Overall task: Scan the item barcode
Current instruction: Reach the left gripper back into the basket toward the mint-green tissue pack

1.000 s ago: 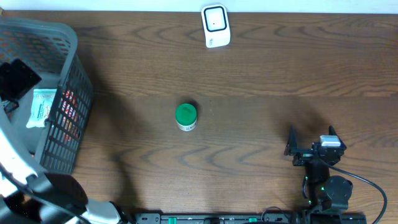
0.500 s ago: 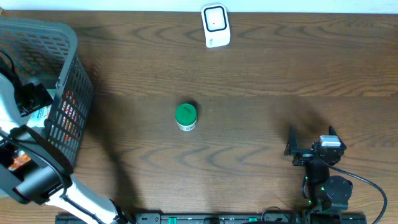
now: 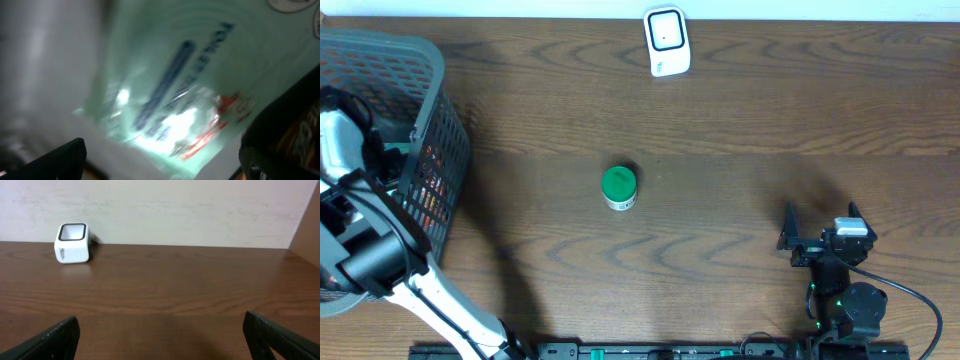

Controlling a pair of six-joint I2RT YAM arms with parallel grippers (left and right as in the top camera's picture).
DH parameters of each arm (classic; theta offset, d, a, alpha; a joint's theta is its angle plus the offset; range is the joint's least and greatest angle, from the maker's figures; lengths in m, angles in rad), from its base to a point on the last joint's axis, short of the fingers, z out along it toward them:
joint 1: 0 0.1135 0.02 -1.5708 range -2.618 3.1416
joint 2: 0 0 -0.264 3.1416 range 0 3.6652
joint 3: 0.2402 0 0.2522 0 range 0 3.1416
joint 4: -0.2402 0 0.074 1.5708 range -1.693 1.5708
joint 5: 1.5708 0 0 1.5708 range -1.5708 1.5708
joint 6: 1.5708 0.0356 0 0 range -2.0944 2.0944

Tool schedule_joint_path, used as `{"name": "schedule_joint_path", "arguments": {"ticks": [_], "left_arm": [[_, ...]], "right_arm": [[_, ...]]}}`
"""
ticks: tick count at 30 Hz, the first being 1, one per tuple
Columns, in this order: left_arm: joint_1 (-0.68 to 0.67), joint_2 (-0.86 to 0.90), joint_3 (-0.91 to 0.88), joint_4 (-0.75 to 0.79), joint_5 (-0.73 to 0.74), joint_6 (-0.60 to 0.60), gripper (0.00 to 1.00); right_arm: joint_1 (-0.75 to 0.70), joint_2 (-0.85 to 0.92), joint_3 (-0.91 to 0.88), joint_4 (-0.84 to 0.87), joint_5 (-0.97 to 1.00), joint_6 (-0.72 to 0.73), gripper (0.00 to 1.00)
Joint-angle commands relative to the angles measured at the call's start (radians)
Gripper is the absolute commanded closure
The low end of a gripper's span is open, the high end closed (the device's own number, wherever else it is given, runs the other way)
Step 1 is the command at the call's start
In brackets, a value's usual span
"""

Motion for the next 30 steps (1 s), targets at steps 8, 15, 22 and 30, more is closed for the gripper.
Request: {"name": "schedule_joint_path", "arguments": {"ticks": [8, 15, 22, 30], "left_arm": [[-0.047, 0.069, -0.011, 0.029, -0.121, 0.010, 0.25], [-0.043, 0.069, -0.011, 0.047, -0.122, 0.008, 0.80], [-0.043, 0.066, -0.011, 0.062, -0.122, 0.001, 0.93], [-0.045, -0.007, 0.039, 0.073, -0.163, -0.011, 0.93]], "right_arm": [[-0.008, -0.002, -0.003, -0.002, 0.009, 0.017, 0.01], [-0.008, -0.002, -0.003, -0.002, 0.009, 0.017, 0.01], [-0.008, -0.002, -0.003, -0.002, 0.010, 0.017, 0.01], [-0.009, -0.002, -0.003, -0.002, 0.009, 0.017, 0.01]]}}
